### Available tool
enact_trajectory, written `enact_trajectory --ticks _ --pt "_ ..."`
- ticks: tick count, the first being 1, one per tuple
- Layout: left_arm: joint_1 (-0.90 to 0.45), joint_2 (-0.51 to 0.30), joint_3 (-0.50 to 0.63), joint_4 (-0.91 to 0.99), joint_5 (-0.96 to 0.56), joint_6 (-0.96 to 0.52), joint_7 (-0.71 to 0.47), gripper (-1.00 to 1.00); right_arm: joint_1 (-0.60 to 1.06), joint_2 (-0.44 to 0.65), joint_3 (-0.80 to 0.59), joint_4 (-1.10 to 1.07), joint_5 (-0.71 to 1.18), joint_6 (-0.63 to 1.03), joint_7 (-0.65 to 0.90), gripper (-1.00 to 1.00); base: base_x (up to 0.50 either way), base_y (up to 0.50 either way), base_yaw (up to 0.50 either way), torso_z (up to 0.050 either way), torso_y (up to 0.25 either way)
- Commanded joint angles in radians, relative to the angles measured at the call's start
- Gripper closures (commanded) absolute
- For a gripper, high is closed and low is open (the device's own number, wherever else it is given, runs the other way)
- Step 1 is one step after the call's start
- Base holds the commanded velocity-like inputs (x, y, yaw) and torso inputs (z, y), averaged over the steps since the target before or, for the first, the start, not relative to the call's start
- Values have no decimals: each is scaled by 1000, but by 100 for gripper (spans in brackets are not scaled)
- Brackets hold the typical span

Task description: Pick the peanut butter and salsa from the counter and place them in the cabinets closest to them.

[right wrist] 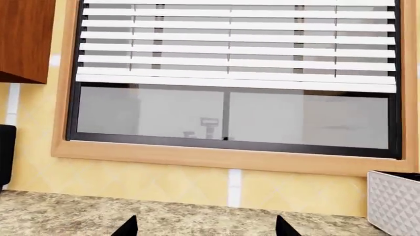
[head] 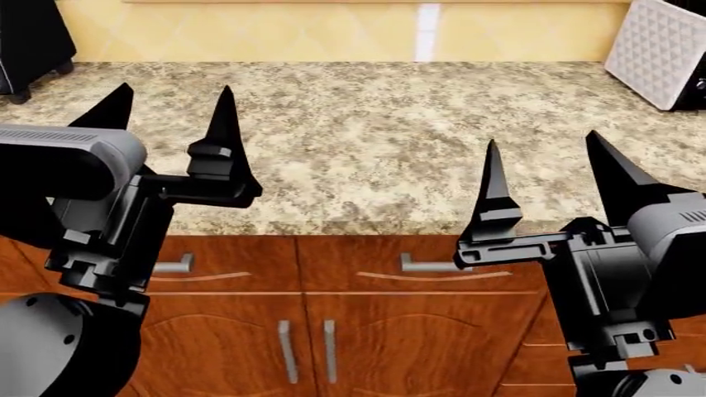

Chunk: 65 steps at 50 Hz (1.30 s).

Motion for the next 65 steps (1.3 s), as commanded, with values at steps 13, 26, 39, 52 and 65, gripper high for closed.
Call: enact_trajectory --ticks 13,26,39,52,65 --pt "1 -8 10 4 1 7 -5 -100 7 6 -12 -1 2 3 11 -100 -1 -500 0 0 0" --pt "1 -12 12 7 -3 11 -8 -100 7 10 -15 1 5 0 15 -100 -1 -500 0 0 0" --pt "1 -16 16 9 -5 14 -12 -100 8 14 -17 1 8 -5 18 -100 -1 -500 0 0 0" --pt "0 -19 23 10 -6 15 -16 -100 8 17 -23 4 5 -9 21 -100 -1 -500 0 0 0" --pt "3 -21 32 4 4 28 -12 -100 6 20 -24 8 6 -16 23 -100 -2 -500 0 0 0"
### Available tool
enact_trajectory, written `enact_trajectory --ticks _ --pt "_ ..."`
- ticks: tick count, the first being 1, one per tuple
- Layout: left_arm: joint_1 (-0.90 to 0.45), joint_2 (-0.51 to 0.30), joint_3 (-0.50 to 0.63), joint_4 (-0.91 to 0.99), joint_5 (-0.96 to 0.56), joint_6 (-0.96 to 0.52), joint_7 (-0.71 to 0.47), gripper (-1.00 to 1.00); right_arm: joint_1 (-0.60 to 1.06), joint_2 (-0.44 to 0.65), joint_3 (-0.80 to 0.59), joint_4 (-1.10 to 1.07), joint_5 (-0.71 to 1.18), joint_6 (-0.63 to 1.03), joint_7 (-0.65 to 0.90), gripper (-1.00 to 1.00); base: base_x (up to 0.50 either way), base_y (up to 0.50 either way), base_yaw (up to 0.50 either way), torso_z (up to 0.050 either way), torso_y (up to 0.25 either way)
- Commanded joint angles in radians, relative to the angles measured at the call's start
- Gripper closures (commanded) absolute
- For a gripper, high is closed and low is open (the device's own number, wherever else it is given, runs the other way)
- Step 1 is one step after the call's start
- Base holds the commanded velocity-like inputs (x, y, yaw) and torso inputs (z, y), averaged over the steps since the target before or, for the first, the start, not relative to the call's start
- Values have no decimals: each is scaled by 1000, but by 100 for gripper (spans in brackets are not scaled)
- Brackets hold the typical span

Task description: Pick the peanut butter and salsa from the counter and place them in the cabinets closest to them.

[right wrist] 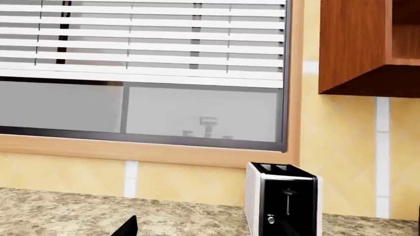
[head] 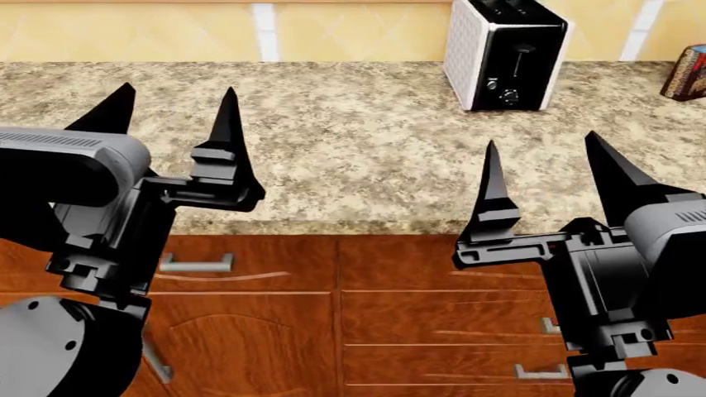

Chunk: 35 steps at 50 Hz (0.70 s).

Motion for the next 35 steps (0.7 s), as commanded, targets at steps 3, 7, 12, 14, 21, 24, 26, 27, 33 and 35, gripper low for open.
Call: enact_trajectory --ticks 3,7,12,14,21,24,26,27,33,35 --pt "2 -3 9 -4 7 9 2 -100 0 2 -3 4 -1 -6 3 -100 -2 -500 0 0 0" --pt "2 -5 8 -1 3 8 -1 -100 -2 4 -1 2 5 -8 4 -100 -2 -500 0 0 0" --pt "1 -6 9 1 1 7 -5 -100 -2 6 -3 2 4 -7 6 -100 -2 -500 0 0 0" --pt "0 -7 9 3 -2 5 -7 -100 -2 6 -3 2 4 -8 7 -100 -2 -500 0 0 0" --pt "0 -10 10 3 -2 8 -8 -100 -1 7 -8 4 1 -9 9 -100 -2 -500 0 0 0" --pt "0 -11 11 4 -3 8 -9 -100 0 8 -8 2 2 -8 12 -100 -2 -500 0 0 0" --pt "1 -11 12 4 -1 10 -9 -100 0 9 -7 1 3 -9 13 -100 -2 -500 0 0 0" --pt "1 -11 12 4 -1 10 -9 -100 0 10 -7 1 3 -9 13 -100 -2 -500 0 0 0" --pt "1 -12 14 4 -2 12 -10 -100 0 13 -8 -1 3 -8 18 -100 -2 -500 0 0 0" --pt "1 -13 15 4 -2 13 -11 -100 1 13 -7 -2 5 -7 20 -100 -2 -500 0 0 0"
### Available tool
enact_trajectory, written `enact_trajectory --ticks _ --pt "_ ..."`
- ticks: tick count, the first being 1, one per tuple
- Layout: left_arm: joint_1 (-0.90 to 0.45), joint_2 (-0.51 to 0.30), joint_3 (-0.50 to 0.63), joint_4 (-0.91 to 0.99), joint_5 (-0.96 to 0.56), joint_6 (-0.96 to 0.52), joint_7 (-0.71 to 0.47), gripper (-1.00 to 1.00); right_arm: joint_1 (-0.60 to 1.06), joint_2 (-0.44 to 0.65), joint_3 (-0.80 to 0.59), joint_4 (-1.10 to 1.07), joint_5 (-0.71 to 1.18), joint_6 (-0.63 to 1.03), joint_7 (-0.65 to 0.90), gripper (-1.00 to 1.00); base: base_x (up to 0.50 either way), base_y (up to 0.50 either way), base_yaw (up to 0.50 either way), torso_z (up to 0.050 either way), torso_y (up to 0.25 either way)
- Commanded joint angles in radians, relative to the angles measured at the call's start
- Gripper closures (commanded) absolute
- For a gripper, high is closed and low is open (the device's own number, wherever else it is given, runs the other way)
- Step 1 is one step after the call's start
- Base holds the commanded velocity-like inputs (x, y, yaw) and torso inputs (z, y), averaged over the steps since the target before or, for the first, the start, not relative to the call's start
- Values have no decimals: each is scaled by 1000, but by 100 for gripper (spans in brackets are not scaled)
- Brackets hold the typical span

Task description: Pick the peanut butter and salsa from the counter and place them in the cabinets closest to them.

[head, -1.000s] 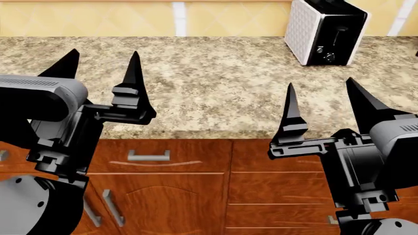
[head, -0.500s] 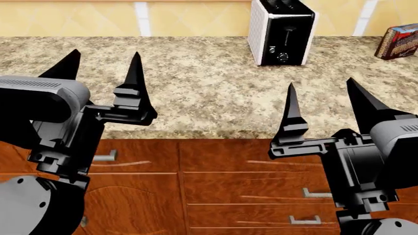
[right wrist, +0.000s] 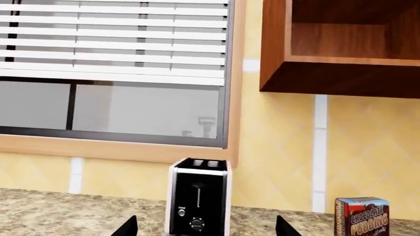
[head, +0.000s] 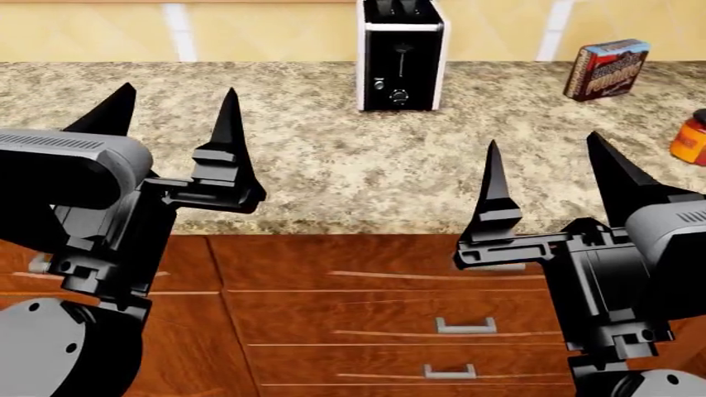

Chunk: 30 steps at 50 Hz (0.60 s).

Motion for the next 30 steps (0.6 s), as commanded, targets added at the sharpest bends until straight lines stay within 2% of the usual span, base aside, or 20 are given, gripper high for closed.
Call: enact_trajectory --ticks 1,30 --pt "0 -3 3 1 -1 3 -3 -100 1 4 -1 -4 3 2 9 -100 -2 -500 0 0 0" --pt "-5 -8 8 -12 -9 9 -10 -100 1 9 -10 7 4 -12 7 -100 0 -500 0 0 0"
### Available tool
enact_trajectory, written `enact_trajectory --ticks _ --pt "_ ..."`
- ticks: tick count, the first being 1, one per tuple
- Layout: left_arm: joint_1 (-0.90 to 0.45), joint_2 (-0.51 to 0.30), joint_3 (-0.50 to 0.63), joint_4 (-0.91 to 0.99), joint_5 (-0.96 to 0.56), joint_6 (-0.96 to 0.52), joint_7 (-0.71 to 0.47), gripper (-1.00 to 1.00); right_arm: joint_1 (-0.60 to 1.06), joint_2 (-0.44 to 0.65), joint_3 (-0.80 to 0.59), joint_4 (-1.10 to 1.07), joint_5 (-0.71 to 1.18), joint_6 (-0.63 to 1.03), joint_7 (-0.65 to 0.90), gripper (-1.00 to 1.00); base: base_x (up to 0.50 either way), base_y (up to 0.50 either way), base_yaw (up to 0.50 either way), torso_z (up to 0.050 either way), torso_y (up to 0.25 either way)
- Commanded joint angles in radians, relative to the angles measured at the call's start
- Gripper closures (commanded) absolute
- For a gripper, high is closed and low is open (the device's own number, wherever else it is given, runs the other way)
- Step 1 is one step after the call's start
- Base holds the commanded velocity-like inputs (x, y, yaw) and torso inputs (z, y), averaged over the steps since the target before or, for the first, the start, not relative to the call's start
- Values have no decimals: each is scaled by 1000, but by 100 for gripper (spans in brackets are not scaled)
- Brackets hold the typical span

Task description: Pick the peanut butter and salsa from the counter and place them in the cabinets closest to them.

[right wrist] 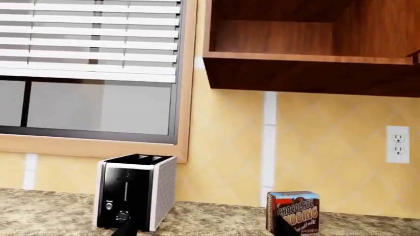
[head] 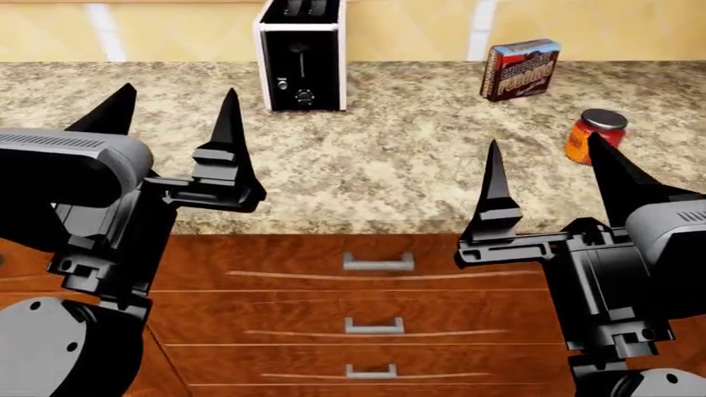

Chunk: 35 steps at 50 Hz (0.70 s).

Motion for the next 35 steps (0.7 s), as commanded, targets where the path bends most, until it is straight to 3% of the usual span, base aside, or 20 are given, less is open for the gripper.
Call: enact_trajectory --ticks 1,9,28,35 --pt "-2 -2 2 -6 -1 4 -2 -100 -4 3 -5 3 -4 -13 -8 -100 162 -501 0 0 0" --pt "1 -4 6 -7 4 11 1 -100 -15 6 -6 5 0 -39 -31 -100 324 -449 0 0 0" --pt "-1 -12 4 2 -9 9 -10 -100 -29 8 -2 9 11 -76 -55 -100 500 -63 0 0 0" --pt "-1 -13 8 1 -8 12 -10 -100 -23 16 -3 -7 -5 -55 -22 -100 485 -280 0 0 1"
